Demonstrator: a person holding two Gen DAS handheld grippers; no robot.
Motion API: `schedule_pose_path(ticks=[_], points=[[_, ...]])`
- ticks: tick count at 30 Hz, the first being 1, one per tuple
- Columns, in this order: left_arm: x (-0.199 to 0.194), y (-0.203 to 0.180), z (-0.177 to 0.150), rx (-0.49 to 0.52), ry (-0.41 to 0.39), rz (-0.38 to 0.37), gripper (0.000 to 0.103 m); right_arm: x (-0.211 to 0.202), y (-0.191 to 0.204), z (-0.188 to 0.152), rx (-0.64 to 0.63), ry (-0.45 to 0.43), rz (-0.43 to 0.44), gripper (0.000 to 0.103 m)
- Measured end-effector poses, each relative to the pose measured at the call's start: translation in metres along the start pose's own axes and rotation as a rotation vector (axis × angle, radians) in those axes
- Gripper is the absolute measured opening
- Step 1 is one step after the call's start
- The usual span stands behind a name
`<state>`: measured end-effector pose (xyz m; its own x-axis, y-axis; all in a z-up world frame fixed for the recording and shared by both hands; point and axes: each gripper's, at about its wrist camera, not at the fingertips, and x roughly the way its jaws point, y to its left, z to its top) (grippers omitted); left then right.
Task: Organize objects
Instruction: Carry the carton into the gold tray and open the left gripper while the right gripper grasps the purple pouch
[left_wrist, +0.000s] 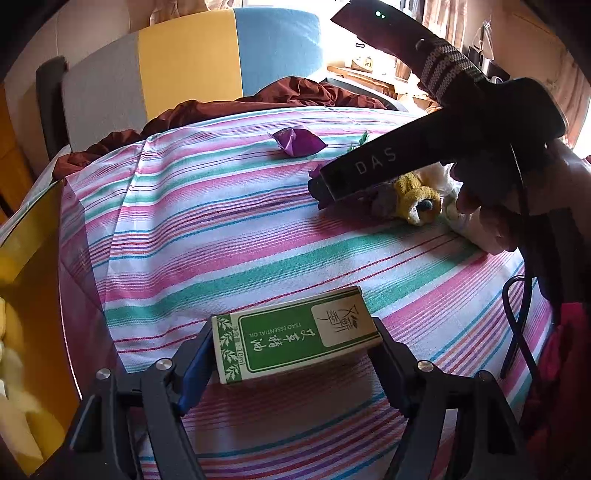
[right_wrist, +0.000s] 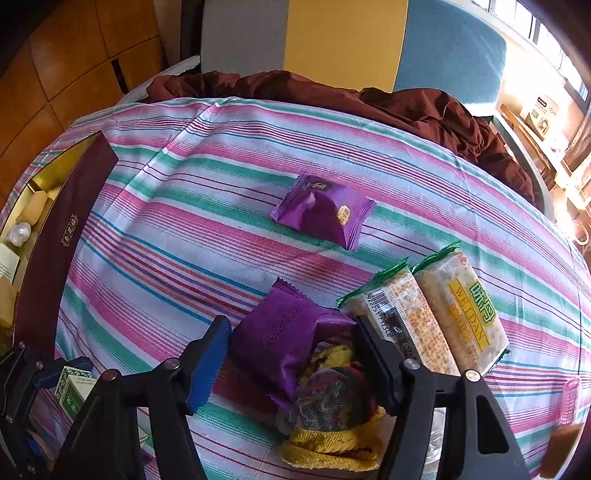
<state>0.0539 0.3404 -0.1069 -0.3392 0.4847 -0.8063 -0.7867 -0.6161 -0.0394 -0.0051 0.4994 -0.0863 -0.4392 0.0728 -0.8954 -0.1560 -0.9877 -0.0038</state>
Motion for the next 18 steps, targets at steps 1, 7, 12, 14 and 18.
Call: schedule_pose_path(ticks=[1, 7, 12, 14, 18], points=[[-0.001, 0.0, 0.0, 0.001, 0.0, 0.003, 0.076, -0.002, -0.001, 0.0, 0.004, -0.007, 0.006, 0.064], [-0.021, 0.003, 0.003, -0.022, -0.036, -0.022, 0.076, -0.005, -0.001, 0.0, 0.011, -0.021, 0.024, 0.062], [-0.05, 0.01, 0.01, -0.044, -0.089, -0.041, 0.076, -0.004, 0.002, 0.0, 0.002, -0.021, 0.011, 0.062], [-0.063, 0.014, 0.012, -0.062, -0.109, -0.047, 0.076, -0.004, 0.003, -0.001, 0.001, -0.023, 0.006, 0.062], [-0.083, 0.036, 0.015, -0.112, -0.145, -0.009, 0.076, -0.004, 0.005, -0.002, -0.008, -0.023, -0.008, 0.062]])
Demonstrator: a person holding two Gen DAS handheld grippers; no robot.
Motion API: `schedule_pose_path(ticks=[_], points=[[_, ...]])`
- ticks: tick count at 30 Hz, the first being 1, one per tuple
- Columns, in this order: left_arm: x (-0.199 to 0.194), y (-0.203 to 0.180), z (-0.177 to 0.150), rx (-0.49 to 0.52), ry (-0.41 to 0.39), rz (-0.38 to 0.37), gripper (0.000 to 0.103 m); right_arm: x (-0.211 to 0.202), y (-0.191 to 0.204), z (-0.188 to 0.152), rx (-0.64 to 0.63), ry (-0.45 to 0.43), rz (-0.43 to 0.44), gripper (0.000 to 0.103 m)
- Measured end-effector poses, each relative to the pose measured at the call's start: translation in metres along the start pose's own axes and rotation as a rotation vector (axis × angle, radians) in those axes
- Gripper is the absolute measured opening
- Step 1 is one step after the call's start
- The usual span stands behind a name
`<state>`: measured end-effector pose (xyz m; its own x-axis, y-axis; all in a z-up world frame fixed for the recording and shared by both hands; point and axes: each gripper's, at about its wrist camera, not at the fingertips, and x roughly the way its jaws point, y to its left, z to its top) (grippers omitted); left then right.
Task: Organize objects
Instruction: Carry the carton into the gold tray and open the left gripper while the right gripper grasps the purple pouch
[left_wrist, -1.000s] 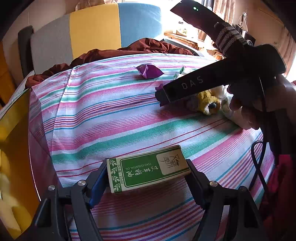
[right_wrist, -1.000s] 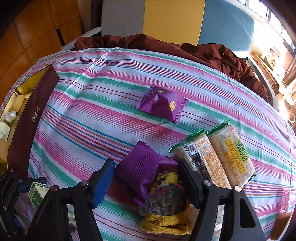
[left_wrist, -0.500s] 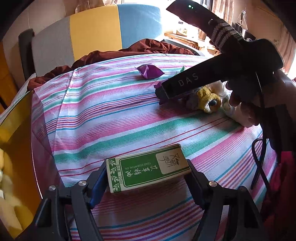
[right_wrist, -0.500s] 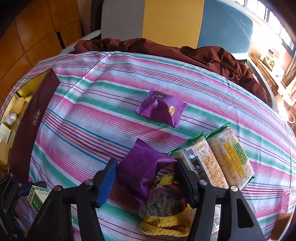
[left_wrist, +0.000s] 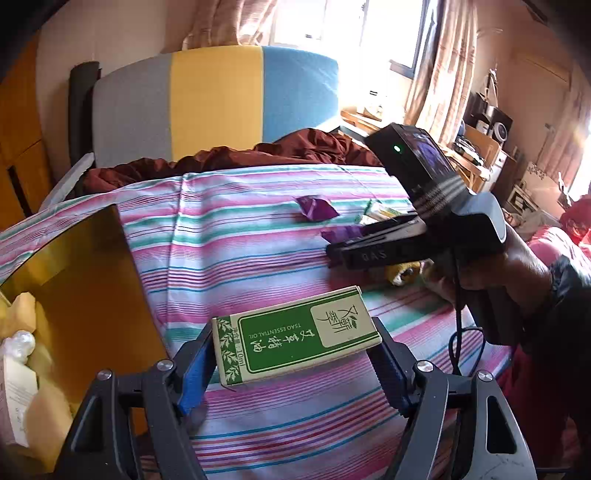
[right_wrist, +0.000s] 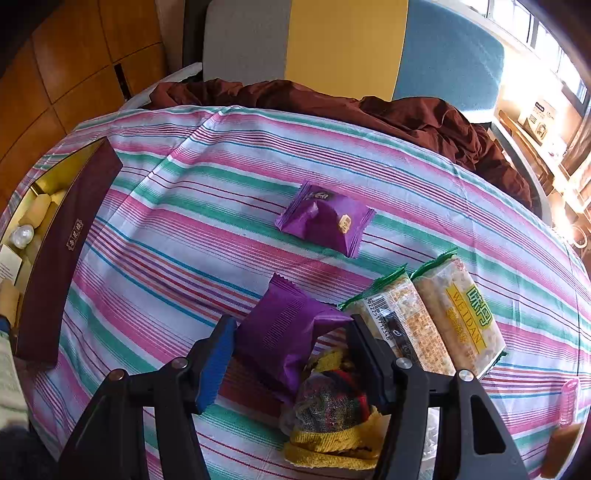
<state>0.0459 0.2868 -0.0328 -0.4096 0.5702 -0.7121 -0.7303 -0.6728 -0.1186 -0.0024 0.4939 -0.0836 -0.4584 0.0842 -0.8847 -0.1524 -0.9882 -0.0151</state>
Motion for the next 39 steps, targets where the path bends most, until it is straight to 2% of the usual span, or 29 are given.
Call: schedule_pose_path(ticks=[3, 10, 16, 22, 26, 29, 39], points=[[-0.014, 0.03, 0.004, -0.062, -0.022, 0.064, 0.076, 0.001, 0.002, 0.0, -0.008, 0.002, -0.008, 0.062], [-0.039, 0.119, -0.001, -0.21, -0.043, 0.271, 0.076, 0.002, 0.005, -0.001, -0.013, 0.012, -0.034, 0.062], [-0.042, 0.186, -0.011, -0.314, -0.011, 0.415, 0.076, 0.003, 0.006, -0.001, -0.017, 0.012, -0.041, 0.062], [-0.031, 0.213, -0.021, -0.334, 0.025, 0.469, 0.077, 0.003, 0.006, -0.002, -0.02, 0.012, -0.042, 0.062], [-0.023, 0.221, -0.028, -0.358, 0.06, 0.494, 0.082, 0.004, 0.006, -0.002, -0.021, 0.012, -0.043, 0.062], [-0.025, 0.22, -0.03, -0.355, 0.054, 0.509, 0.089, 0.004, 0.006, -0.002, -0.022, 0.011, -0.044, 0.062], [-0.043, 0.214, -0.037, -0.376, 0.027, 0.512, 0.089, -0.006, 0.01, 0.0, -0.011, -0.027, -0.012, 0.062]])
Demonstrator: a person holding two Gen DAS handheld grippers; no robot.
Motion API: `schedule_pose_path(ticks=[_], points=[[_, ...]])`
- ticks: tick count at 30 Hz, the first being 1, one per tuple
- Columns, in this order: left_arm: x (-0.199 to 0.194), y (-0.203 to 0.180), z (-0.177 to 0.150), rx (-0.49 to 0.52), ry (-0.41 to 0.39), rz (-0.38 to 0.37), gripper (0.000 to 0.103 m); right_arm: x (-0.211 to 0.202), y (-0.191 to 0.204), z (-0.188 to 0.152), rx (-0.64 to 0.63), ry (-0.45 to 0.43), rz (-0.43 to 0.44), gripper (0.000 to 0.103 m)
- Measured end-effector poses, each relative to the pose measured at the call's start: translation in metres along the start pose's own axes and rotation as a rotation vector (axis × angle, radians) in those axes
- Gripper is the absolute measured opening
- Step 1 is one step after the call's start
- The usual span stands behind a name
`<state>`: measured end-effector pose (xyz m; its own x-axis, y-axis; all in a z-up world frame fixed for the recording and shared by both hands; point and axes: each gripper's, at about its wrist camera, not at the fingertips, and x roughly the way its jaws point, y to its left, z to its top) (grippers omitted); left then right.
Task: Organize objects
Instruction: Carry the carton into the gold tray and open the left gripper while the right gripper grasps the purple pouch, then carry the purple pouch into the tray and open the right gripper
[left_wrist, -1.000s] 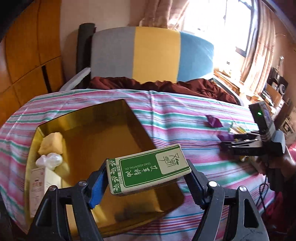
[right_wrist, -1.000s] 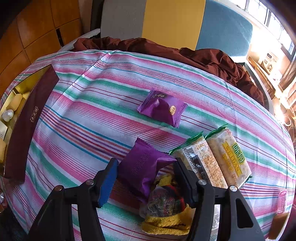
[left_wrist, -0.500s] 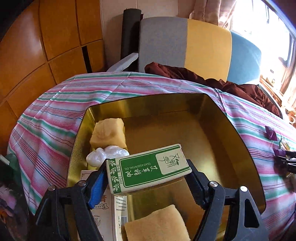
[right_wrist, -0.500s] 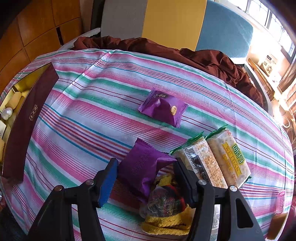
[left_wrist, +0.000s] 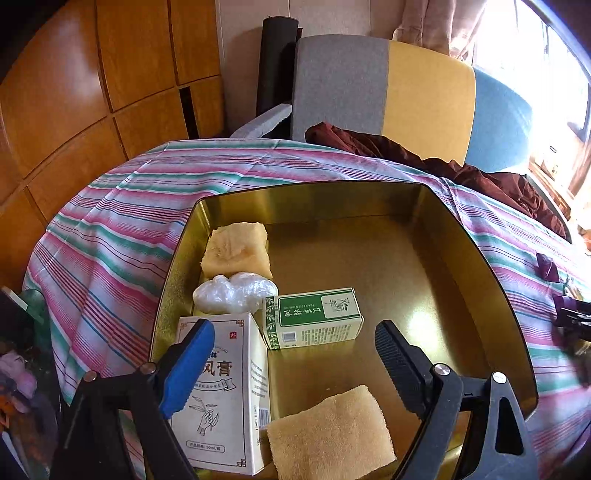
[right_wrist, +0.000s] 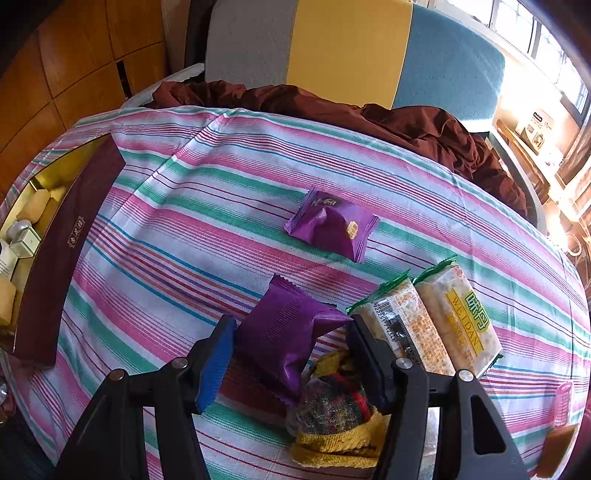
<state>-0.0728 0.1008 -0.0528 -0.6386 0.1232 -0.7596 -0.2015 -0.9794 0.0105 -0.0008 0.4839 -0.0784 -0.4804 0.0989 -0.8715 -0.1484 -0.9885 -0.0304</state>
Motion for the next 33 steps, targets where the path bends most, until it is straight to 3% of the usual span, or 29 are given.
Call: schedule_pose_path(ticks=[8, 16, 24, 33], points=[[-0.024, 0.009, -0.002, -0.021, -0.039, 0.007, 0.089, -0.03, 0.031, 0.008, -0.008, -0.082, 0.046, 0.062], [-0.049, 0.019, -0.003, -0.036, -0.097, 0.023, 0.09, -0.054, 0.125, 0.028, -0.087, -0.154, 0.221, 0.062], [-0.071, 0.035, -0.006, -0.047, -0.154, 0.068, 0.091, -0.032, 0.223, 0.042, -0.184, -0.1, 0.303, 0.062], [-0.097, 0.049, -0.008, -0.022, -0.237, 0.139, 0.096, -0.011, 0.266, 0.031, -0.211, -0.018, 0.35, 0.065]])
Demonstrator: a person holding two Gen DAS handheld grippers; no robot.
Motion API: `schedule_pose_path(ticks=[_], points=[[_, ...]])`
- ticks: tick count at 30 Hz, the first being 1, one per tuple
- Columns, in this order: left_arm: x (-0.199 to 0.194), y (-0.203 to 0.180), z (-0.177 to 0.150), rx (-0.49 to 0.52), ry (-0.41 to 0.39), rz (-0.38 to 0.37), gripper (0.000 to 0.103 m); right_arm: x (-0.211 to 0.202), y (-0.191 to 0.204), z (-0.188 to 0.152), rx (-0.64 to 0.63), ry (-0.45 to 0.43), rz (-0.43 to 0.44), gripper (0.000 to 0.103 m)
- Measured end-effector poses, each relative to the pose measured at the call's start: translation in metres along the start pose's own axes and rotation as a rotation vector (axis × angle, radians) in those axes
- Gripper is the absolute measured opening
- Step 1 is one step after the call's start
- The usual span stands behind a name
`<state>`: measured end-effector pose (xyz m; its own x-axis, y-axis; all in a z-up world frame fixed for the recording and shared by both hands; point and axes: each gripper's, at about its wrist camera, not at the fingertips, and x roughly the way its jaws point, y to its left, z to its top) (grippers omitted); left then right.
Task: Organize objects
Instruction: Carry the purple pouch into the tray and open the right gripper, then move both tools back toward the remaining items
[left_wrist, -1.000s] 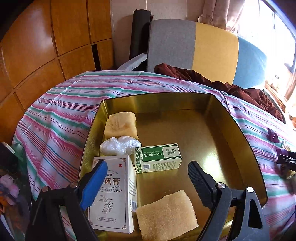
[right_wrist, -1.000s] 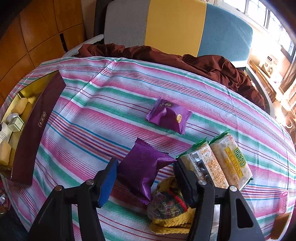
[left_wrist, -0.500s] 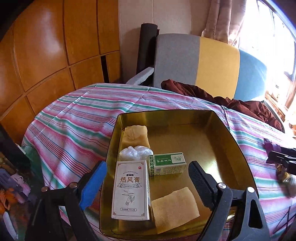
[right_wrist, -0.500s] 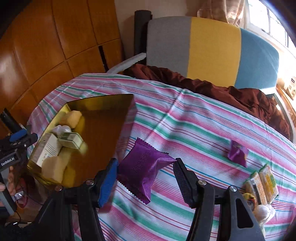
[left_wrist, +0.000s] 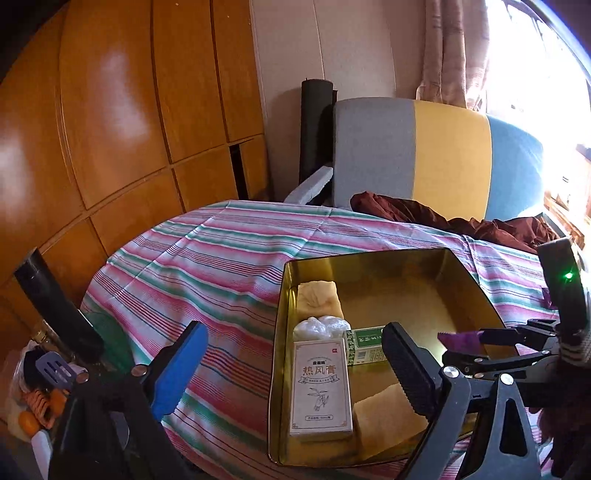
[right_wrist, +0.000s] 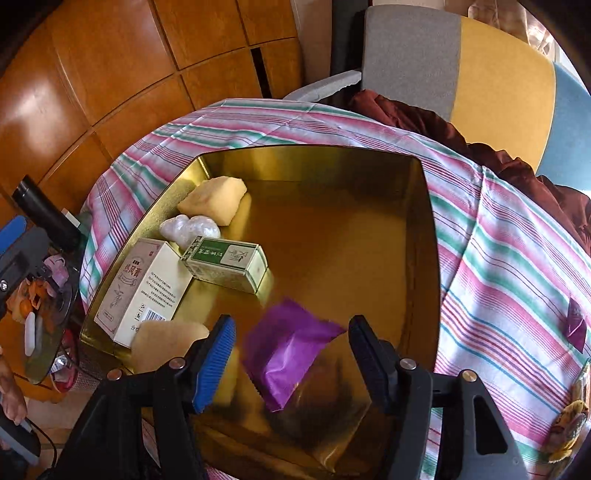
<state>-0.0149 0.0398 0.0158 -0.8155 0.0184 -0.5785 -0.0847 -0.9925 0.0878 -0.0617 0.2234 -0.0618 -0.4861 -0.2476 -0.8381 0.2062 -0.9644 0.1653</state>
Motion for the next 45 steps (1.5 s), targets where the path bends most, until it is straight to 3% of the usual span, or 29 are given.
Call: schedule_pose_path(ticks=[10, 22, 32, 45], points=[[-0.007, 0.011, 0.001, -0.007, -0.022, 0.025, 0.096, -0.016, 0.002, -0.003, 0.019, -0.037, 0.002, 0.066], [-0.018, 0.001, 0.002, 0.027, -0.048, 0.027, 0.099, -0.057, -0.032, -0.017, 0.096, -0.118, -0.064, 0.071], [-0.021, -0.019, 0.003, 0.077, -0.051, 0.011, 0.099, -0.105, -0.104, -0.045, 0.233, -0.175, -0.165, 0.078], [-0.024, -0.068, 0.006, 0.188, -0.054, -0.052, 0.099, -0.177, -0.238, -0.111, 0.502, -0.228, -0.407, 0.081]])
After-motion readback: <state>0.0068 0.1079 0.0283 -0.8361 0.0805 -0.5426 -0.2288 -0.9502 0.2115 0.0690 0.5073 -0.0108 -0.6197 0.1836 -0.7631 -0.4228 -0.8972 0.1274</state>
